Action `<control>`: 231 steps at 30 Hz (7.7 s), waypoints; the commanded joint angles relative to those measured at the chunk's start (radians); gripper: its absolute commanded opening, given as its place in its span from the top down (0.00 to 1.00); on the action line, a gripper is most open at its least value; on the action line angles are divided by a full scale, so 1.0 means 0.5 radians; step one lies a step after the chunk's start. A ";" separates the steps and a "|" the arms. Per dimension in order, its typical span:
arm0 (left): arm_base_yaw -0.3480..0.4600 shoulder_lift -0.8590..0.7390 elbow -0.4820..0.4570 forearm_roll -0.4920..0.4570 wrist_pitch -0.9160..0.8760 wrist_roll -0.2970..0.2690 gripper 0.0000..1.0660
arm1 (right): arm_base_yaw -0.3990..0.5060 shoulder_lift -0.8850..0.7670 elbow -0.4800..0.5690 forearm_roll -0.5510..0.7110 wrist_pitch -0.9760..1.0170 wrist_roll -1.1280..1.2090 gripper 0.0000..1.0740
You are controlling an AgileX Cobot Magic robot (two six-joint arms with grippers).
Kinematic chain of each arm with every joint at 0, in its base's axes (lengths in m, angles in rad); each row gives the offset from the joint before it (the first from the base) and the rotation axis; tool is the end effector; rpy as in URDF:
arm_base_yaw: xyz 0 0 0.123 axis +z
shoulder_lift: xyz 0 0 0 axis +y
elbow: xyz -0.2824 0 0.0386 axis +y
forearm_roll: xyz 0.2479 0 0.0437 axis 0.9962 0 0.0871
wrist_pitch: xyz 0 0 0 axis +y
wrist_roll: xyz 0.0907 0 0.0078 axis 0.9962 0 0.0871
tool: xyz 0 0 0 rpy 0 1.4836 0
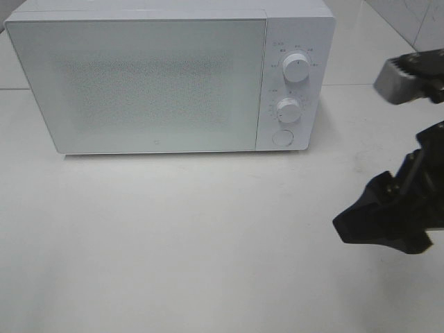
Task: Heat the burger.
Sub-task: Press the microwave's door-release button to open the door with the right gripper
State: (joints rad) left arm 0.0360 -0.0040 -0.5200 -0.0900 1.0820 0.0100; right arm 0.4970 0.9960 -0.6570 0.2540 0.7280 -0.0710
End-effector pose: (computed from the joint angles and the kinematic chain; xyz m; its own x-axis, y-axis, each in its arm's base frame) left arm -0.0086 -0.0075 0.2812 -0.4527 -0.0486 -0.8903 0.0202 0.9977 -0.0647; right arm 0.1495 0.0984 0.2660 -0.7832 -0.2901 -0.5499 -0.4632 0.8623 0.2049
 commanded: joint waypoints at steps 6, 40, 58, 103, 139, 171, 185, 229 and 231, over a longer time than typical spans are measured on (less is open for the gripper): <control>-0.002 -0.006 0.006 -0.004 -0.022 0.000 0.08 | -0.030 -0.752 -0.010 -0.194 0.282 0.178 0.30; -0.002 -0.004 0.006 -0.002 -0.022 0.004 0.08 | -0.750 -2.054 0.320 -0.396 0.532 0.182 0.30; -0.002 -0.004 0.006 -0.002 -0.022 0.004 0.08 | -0.750 -1.560 0.226 -0.286 0.028 0.170 0.30; -0.002 -0.004 0.006 -0.002 -0.022 0.004 0.08 | -0.620 0.378 0.746 -0.206 -2.894 0.122 0.30; -0.002 -0.004 0.006 -0.002 -0.022 0.004 0.08 | 0.652 1.544 0.482 1.130 -3.766 -0.350 0.30; -0.002 -0.004 0.006 -0.002 -0.022 0.004 0.08 | 0.644 1.546 0.482 1.140 -3.602 2.858 1.00; -0.002 -0.004 0.006 -0.002 -0.022 0.004 0.08 | 0.466 1.798 0.250 1.032 -3.552 2.904 1.00; -0.002 -0.004 0.006 -0.004 -0.022 0.004 0.08 | 0.100 2.318 -0.498 0.852 -3.524 2.812 1.00; -0.002 -0.004 0.006 -0.004 -0.022 0.004 0.08 | 0.088 2.318 -0.554 0.850 -3.528 2.794 1.00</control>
State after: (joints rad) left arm 0.0360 -0.0040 -0.5200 -0.0890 1.0820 0.0130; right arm 0.5570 2.1620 -0.8820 0.6890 -0.9340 1.3560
